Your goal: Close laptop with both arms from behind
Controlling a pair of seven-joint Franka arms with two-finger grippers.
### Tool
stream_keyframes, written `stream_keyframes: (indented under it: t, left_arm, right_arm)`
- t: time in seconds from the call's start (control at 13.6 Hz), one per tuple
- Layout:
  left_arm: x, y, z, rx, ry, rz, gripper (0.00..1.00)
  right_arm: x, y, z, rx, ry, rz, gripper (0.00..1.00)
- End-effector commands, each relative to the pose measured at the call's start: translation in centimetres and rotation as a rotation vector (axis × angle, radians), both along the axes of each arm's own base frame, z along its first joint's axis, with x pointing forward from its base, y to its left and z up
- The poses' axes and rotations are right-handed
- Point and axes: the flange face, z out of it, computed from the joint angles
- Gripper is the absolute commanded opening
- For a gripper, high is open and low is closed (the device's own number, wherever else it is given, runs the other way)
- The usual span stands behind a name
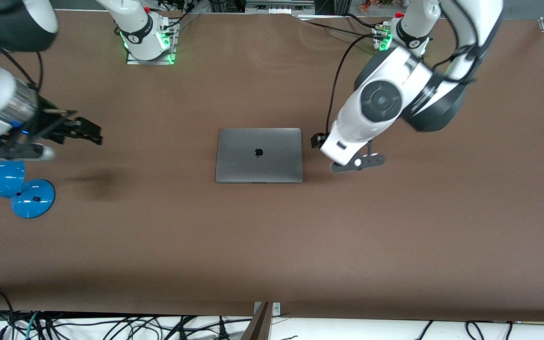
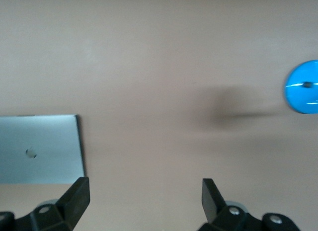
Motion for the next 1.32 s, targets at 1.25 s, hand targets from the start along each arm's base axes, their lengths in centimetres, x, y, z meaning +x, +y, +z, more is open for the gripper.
stream_keyframes:
  t: [1.25]
  left_arm:
    - [-3.7,22.0,15.0,0.06,-0.08,-0.227,1.0]
  right_arm:
    - [-3.6,-6.0,3.5,0.014,0.062,0.044,1.0]
